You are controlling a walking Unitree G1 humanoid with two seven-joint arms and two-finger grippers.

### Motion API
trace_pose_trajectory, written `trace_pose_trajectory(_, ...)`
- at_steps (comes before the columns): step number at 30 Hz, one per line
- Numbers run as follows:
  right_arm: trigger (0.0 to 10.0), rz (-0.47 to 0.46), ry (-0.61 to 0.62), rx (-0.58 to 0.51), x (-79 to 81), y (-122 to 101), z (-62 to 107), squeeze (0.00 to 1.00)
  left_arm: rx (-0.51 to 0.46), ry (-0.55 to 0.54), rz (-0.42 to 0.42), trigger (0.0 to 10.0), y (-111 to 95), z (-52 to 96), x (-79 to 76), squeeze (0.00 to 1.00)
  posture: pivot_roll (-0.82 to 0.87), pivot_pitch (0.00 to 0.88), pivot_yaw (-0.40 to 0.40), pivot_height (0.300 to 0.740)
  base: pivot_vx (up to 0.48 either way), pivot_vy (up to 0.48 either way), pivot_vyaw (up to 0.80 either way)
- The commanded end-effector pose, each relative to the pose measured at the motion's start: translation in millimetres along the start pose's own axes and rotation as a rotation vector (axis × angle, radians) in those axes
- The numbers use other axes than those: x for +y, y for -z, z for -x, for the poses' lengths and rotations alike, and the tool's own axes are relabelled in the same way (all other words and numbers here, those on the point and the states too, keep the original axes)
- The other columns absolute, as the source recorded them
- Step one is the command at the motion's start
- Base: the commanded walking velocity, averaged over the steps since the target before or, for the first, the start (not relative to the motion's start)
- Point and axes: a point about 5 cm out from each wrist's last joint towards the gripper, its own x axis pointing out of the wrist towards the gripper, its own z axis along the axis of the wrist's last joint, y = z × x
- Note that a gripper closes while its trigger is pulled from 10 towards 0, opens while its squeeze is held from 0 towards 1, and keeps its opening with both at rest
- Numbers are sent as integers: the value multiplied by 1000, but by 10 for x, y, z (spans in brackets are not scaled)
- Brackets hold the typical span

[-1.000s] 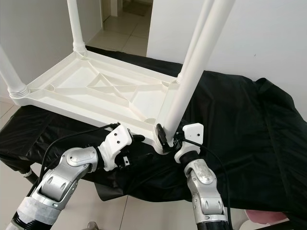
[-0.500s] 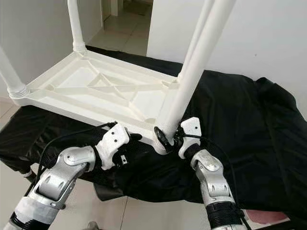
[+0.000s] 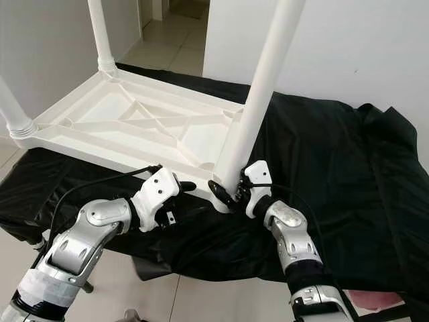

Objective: Building children table

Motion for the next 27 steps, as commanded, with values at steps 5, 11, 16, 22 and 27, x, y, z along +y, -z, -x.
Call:
trace_pose_trajectory(5, 0, -6, -33, 4, 28, 46, -68, 0, 3, -17, -11, 10000, -4, -39, 14, 0, 57, 30, -69, 740, 0, 0, 0)
trace_pose_trajectory(11, 0, -11, -34, -5, 18, 78, -72, 0, -4, -31, -2, 10000, 4, -78, 30, 0, 51, 24, -81, 740, 0, 0, 0)
trace_pose_trajectory(16, 10000, -22, 22, -29, 0, 58, -54, 0, -10, -31, 7, 10000, 17, -116, -6, 0, 35, 20, -84, 740, 0, 0, 0)
trace_pose_trajectory(22, 10000, -20, 62, -51, 46, 55, -30, 0, -19, -23, 10, 10000, 0, -132, -29, 0, 39, 20, -88, 740, 0, 0, 0)
trace_pose_trajectory(27, 10000, -29, 161, -71, 89, 45, -21, 0, -21, -30, 17, 10000, 7, -123, -30, 0, 36, 25, -99, 740, 0, 0, 0)
